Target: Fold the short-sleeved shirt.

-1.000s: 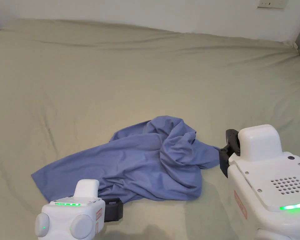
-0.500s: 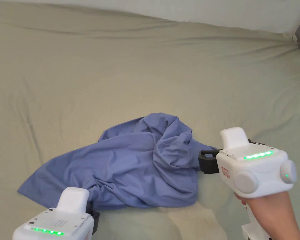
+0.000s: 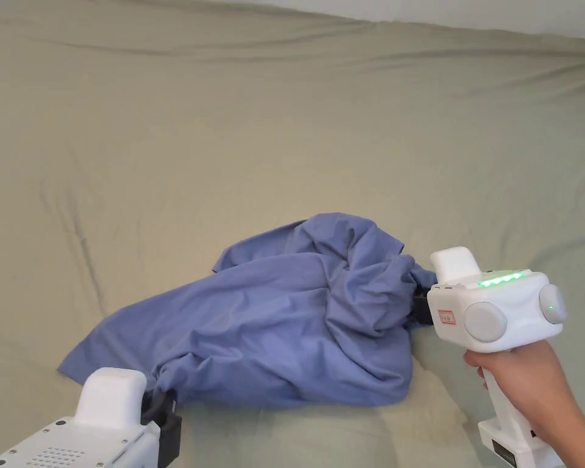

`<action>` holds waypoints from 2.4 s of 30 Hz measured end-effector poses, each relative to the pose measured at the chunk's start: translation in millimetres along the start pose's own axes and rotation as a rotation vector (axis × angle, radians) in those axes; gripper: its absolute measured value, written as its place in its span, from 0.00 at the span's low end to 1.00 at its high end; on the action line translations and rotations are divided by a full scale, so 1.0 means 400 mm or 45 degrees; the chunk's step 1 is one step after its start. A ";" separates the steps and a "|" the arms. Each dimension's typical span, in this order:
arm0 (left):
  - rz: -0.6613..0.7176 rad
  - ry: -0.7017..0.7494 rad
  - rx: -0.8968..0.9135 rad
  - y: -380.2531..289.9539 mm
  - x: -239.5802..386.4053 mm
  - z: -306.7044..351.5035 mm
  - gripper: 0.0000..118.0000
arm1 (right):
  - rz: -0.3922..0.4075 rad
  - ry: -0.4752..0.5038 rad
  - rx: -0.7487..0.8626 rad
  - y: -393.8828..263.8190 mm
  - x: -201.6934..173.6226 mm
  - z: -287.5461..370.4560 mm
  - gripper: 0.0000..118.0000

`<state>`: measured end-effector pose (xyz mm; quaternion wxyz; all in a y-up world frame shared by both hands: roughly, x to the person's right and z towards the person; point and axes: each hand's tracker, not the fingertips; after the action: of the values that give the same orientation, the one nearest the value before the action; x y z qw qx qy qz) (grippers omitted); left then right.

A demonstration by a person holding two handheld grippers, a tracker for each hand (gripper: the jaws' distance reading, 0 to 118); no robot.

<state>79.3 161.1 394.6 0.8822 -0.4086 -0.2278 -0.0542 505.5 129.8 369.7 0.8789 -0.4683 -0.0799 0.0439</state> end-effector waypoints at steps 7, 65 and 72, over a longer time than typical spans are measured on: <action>0.032 0.105 0.273 0.112 -0.085 0.157 0.06 | -0.270 0.025 0.239 0.016 0.094 0.292 0.10; -0.435 0.182 0.584 1.091 -0.071 -0.004 0.06 | -0.278 -0.623 0.915 0.458 0.348 0.613 0.10; -0.507 0.163 0.245 0.771 -0.110 -0.220 0.06 | -0.321 -0.458 0.554 0.169 0.244 0.386 0.10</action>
<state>158.6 295.2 110.9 0.9016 -0.2654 -0.2517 -0.2312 573.2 308.3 408.1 0.9288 -0.2401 -0.2803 0.0329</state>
